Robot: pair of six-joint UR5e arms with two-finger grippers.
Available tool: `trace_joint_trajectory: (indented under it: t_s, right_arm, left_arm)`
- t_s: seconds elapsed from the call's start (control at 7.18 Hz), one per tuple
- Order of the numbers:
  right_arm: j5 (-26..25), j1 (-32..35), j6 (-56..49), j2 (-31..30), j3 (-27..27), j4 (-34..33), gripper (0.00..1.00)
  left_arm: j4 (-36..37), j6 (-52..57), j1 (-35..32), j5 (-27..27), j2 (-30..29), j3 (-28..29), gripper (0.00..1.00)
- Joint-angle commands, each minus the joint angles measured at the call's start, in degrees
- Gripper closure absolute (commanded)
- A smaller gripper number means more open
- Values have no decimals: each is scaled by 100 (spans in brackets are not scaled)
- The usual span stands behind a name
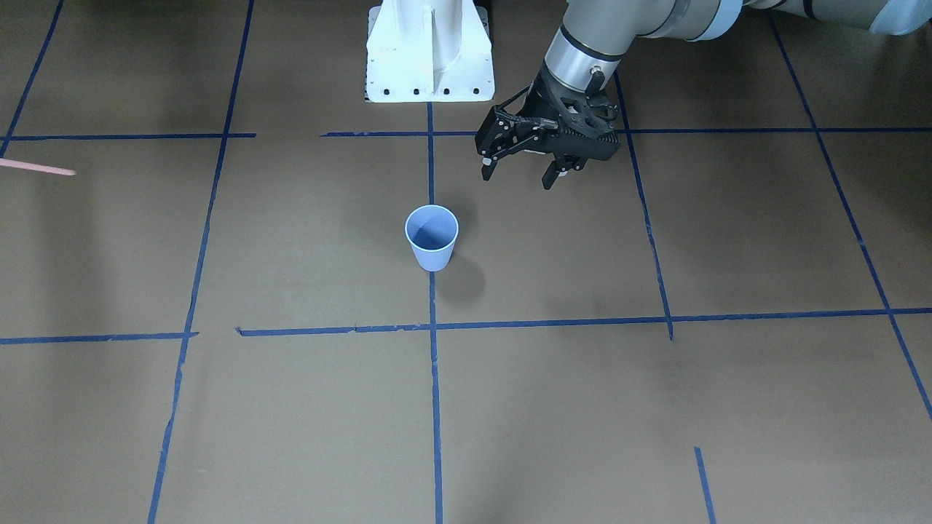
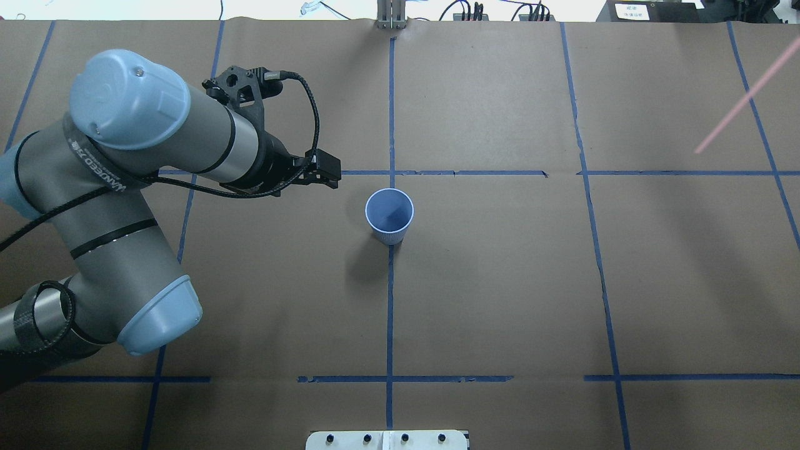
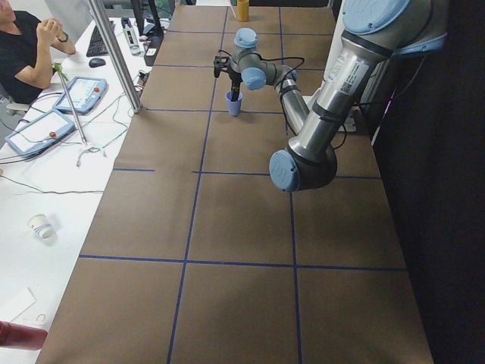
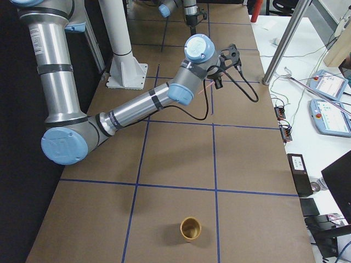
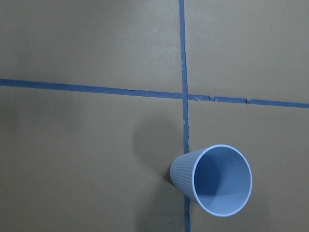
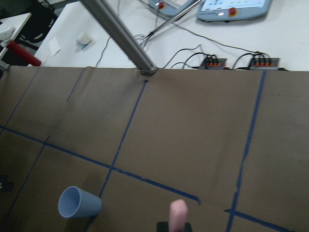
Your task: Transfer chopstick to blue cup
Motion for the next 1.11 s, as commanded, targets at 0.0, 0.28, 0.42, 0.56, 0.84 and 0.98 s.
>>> trace_joint_trajectory:
  t_s: [0.0,0.28,0.42,0.56,0.84,0.98]
  right_arm:
    - [-820,-1360,719,1078,61,-16,97]
    - [-2854,-2931,1602,1609,359,-50,98]
    - [-4249,-3845,1743,1811,334,-77,98]
    - [-5281,-4472,1744,1830,282,-94,98]
    - [-5721,-4575,1718,2040,290,-742,98]
    - [-6236,-4897,1683,2015,264,-814,98]
  left_arm:
    - [0,26,-47,-8,89,-3,0]
    - [-9,35,-12,0,89,67,0]
    - [-9,35,-11,0,89,68,0]
    - [-18,35,-11,0,89,76,0]
    - [-18,35,-11,0,89,76,0]
    - [-18,35,-3,0,98,76,0]
